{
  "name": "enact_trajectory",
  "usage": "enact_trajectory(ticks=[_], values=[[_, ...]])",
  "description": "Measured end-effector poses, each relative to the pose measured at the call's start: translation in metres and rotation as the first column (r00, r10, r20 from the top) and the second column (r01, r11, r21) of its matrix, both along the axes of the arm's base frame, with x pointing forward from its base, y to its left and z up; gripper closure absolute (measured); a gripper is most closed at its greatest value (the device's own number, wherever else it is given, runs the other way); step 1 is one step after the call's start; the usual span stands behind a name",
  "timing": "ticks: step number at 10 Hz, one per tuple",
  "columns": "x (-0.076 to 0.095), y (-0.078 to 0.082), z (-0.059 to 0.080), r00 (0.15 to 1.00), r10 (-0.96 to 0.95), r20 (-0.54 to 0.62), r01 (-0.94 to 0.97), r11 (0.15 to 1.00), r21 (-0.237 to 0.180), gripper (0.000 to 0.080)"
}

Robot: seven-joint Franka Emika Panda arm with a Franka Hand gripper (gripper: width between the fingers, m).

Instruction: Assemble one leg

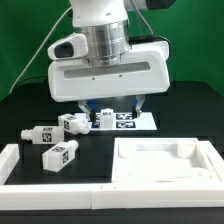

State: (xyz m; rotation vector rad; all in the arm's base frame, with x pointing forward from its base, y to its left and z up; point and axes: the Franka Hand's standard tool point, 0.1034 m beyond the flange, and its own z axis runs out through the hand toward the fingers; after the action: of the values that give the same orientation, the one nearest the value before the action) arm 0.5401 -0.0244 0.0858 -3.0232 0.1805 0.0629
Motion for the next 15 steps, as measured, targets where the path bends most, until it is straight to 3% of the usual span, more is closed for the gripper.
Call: enact_trajectory(ticks=[2,4,5,7,10,12,13,15], values=[[-0.011,0.001,0.0,0.999,-0.012,-0.039,0.012,1.0,0.004,0.0151],[-0.051,0.005,0.0,0.985,0.003,-0.174,-0.002,1.0,0.006,0.0151],[-0.063,0.006,-0.004,0.977,-0.017,-0.212,0.019,1.0,0.008,0.0151],[-0.072,0.009,-0.007,0.952,0.008,-0.306,0.003,0.999,0.035,0.0151],[-0.072,0.011,-0.01,0.898,0.029,-0.44,0.001,0.998,0.068,0.0151],[-0.109,-0.006,-0.011,0.792,0.066,-0.608,-0.043,0.998,0.053,0.0151],[-0.118,-0.014,-0.01,0.769,0.077,-0.635,-0.07,0.997,0.036,0.0151],[-0.124,-0.013,-0.012,0.707,0.085,-0.703,-0.069,0.996,0.052,0.0151]])
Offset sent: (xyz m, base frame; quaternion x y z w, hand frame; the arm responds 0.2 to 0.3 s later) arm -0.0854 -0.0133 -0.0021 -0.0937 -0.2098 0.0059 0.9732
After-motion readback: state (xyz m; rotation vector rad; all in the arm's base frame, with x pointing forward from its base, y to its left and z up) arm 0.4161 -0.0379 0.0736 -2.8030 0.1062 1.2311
